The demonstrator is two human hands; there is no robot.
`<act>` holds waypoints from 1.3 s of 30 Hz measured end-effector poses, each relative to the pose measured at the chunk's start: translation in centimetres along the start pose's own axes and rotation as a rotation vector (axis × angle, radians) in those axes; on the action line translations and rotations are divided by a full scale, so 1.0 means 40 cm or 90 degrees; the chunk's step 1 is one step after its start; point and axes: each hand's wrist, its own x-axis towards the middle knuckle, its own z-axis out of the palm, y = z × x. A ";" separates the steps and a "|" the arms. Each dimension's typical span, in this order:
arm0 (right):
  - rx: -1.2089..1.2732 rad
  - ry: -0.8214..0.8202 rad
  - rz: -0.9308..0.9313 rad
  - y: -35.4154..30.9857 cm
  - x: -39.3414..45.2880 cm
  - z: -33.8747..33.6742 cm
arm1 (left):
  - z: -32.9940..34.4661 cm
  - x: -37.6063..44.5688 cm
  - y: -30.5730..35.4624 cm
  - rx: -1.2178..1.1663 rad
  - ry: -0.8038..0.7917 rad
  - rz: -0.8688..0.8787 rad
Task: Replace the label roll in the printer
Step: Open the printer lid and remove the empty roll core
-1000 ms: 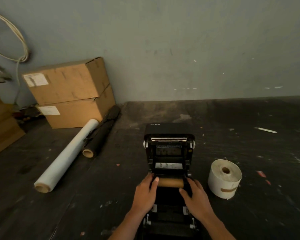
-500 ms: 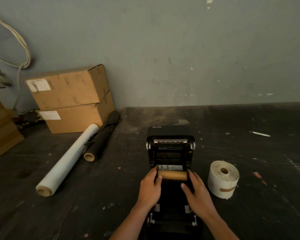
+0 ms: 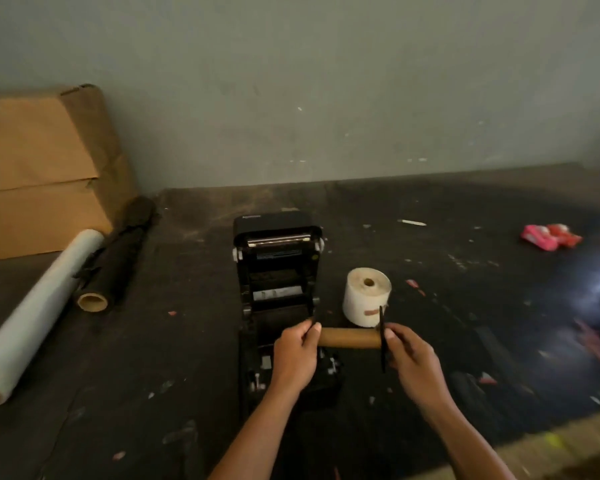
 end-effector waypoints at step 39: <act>0.143 -0.141 0.176 0.334 0.314 -0.319 | 0.408 0.069 0.007 0.086 0.040 -0.187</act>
